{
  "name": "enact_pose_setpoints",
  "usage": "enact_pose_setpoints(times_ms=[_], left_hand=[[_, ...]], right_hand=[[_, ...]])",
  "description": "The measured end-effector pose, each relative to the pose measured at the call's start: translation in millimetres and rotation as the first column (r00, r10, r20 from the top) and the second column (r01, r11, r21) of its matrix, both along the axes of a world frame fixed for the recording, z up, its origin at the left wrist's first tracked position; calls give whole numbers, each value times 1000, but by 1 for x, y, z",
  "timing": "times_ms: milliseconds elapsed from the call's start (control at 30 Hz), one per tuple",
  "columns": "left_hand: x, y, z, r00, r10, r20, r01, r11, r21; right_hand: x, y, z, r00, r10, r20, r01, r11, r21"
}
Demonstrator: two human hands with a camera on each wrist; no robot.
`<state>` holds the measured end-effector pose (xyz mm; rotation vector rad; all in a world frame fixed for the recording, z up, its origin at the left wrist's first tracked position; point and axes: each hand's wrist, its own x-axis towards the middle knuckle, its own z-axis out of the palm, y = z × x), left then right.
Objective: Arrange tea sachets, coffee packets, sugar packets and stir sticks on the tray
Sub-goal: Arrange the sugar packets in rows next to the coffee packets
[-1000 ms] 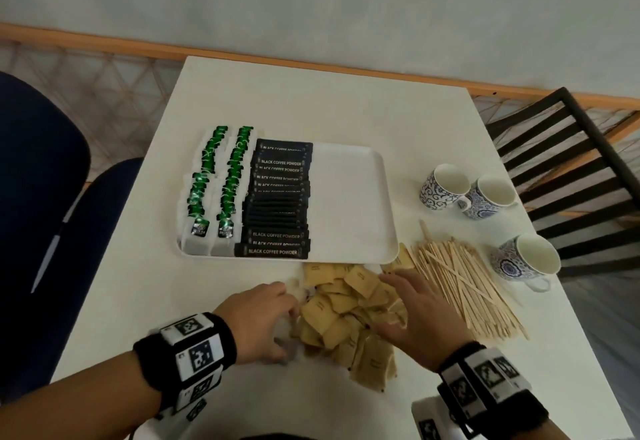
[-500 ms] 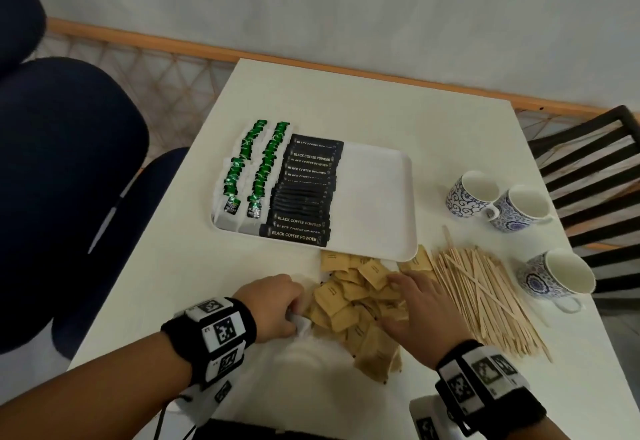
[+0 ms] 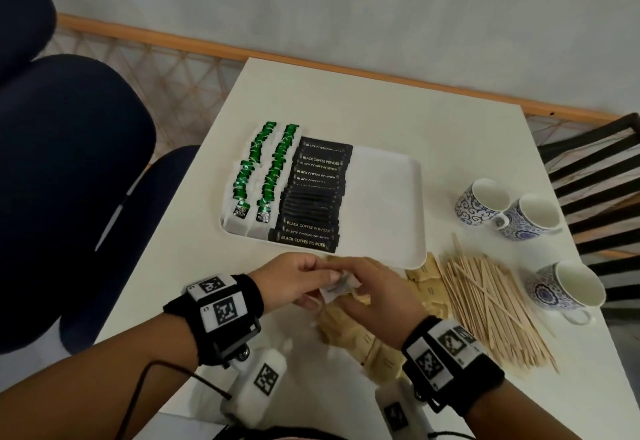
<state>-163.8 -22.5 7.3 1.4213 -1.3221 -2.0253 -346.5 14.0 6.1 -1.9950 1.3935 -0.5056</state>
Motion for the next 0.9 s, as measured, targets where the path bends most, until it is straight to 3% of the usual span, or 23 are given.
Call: enact_pose_setpoints(times_ms=[133,267,467,900], left_hand=[[6,-15,6,999,-34,-42,36,998,52],[9,-30,10,997,-45,-69,52,993,105],[12,-42,8,995,-77,-60,87,976,198],[13,-37,7,993,-114,-11,113,959,261]], right_hand=[[5,-12,7,969,-159,191,143,985,93],[12,-18,13,944,-214,250,180,972,152],[14,-25,10,981,-149,124,160,983,-89],[16,-38,1,985,5,175,3,999,-47]])
